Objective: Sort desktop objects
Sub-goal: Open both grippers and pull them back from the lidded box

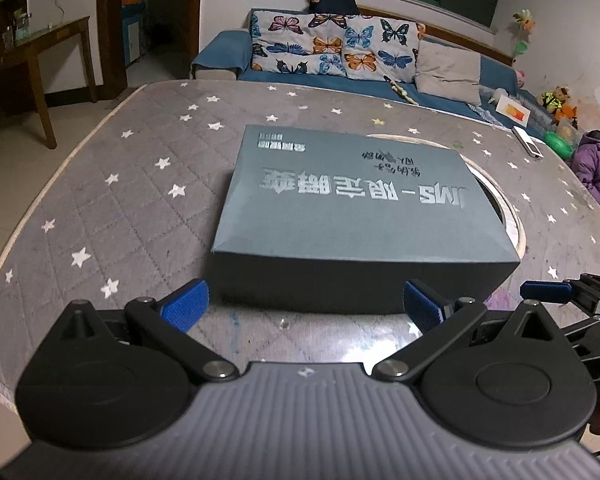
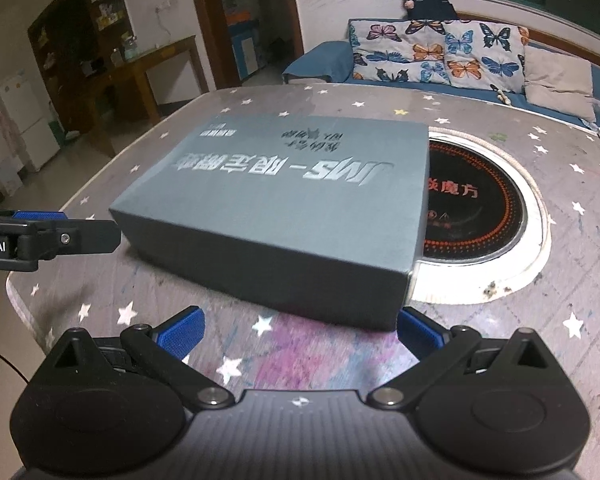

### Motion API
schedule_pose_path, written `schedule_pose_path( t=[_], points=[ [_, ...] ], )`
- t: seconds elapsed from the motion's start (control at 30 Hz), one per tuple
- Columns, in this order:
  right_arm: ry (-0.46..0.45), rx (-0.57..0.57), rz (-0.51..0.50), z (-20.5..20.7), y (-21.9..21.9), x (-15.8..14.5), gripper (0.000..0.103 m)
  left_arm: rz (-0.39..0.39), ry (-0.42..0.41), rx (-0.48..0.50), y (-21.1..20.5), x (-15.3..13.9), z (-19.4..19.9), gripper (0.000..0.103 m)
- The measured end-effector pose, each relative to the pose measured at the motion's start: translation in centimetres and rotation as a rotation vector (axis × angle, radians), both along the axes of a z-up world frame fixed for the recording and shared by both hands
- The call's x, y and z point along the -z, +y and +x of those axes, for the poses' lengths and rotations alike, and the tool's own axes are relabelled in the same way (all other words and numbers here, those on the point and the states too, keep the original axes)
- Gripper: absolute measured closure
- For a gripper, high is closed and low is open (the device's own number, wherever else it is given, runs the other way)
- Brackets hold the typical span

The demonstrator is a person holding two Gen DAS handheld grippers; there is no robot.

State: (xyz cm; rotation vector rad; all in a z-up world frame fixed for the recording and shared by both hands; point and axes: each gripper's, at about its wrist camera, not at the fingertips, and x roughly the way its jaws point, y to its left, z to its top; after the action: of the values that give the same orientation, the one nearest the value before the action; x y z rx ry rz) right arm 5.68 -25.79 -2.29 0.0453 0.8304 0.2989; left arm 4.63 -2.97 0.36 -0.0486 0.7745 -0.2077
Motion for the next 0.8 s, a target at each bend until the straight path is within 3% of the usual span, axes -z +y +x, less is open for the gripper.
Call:
schedule_pose_path(
  t=[0.43,0.8],
  points=[
    [0.006,-0.082,-0.063,-0.9,-1.0,1.5,0.000,0.031,0.003,-0.107,3.5,2.2,-1.2,0.000],
    [0.033,-0.165,-0.123,0.7,-5.6,2.7,0.000,0.019,0.000,-0.349,10.1,3.7,0.8,0.000]
  ],
)
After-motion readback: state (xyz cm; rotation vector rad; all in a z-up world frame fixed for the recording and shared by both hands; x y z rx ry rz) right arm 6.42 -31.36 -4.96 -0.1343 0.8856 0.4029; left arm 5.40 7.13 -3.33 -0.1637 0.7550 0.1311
